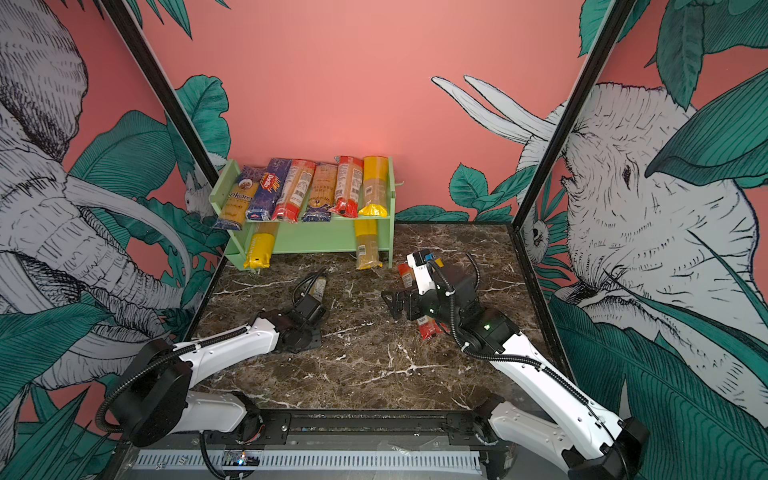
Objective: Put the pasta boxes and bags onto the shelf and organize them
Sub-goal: 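Carry the white-labelled pack with the left gripper toward the shelf front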
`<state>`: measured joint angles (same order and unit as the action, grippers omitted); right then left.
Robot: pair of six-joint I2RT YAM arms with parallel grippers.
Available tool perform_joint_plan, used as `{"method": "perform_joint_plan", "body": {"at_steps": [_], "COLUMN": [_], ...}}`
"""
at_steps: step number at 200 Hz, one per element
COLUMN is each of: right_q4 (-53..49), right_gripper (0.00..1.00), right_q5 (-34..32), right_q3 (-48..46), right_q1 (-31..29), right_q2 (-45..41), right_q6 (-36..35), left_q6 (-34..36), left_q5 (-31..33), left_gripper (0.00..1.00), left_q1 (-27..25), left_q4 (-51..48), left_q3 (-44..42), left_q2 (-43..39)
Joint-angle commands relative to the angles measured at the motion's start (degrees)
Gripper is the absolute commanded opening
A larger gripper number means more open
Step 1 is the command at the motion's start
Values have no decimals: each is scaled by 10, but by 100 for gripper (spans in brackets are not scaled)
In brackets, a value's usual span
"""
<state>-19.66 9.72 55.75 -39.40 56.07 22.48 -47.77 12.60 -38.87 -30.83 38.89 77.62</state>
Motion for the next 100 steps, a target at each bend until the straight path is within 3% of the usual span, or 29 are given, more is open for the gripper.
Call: {"method": "perform_joint_plan", "body": {"at_steps": [1,13,33,100], "right_q4": [2,1,5,-10], "right_gripper": [99,99,99,99], "right_q5": [-13,-15,-14,-26], "right_q3": [3,5,6,18], "right_q1": [-3,-5,-6,-15], "right_q2": [-6,-3,3,7], "right_q6": [-2,-2,-2,-3], "left_q6": [-1,3,12,55], "left_q5": [10,19,38,64], "left_gripper": [53,65,75,84], "left_q1": [-4,-4,-4,-4], "left_q4": [26,20,3,8], "left_q3": [-22,-27,-28,-22], "left_q2": [2,-4,-10,-6]}}
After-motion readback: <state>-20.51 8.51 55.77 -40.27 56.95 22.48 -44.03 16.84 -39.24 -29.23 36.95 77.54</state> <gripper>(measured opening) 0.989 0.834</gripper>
